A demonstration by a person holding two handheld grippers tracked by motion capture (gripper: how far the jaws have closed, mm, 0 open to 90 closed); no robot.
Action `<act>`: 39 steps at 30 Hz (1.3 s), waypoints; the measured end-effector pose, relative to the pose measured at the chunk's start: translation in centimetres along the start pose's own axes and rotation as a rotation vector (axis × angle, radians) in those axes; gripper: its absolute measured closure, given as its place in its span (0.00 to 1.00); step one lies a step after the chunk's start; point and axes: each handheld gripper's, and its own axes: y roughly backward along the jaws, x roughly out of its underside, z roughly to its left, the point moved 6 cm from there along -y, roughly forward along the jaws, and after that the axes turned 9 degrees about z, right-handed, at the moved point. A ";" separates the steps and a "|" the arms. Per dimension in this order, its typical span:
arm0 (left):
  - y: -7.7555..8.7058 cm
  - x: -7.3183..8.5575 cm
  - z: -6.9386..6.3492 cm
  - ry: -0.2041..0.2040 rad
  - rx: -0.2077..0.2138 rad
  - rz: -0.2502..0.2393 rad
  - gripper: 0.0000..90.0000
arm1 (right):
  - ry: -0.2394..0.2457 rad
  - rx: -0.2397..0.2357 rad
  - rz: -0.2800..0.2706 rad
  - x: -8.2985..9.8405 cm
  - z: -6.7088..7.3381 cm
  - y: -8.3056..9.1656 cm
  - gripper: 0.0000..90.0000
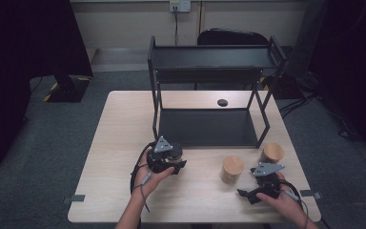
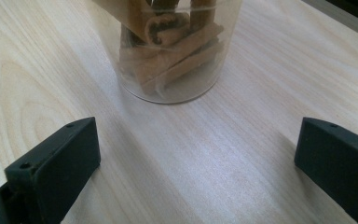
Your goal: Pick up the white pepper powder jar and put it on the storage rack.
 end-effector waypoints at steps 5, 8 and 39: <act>-0.3 -0.6 0.2 0.003 0.002 -0.004 0.34 | 0.000 0.000 0.000 0.0 0.0 0.0 0.00; -0.4 -0.8 0.3 0.000 0.001 -0.003 0.34 | 0.000 0.000 0.000 0.0 0.0 0.0 0.00; -1.9 -3.3 2.8 0.008 -0.071 0.012 0.34 | 0.001 -0.001 0.000 0.0 0.0 0.0 0.00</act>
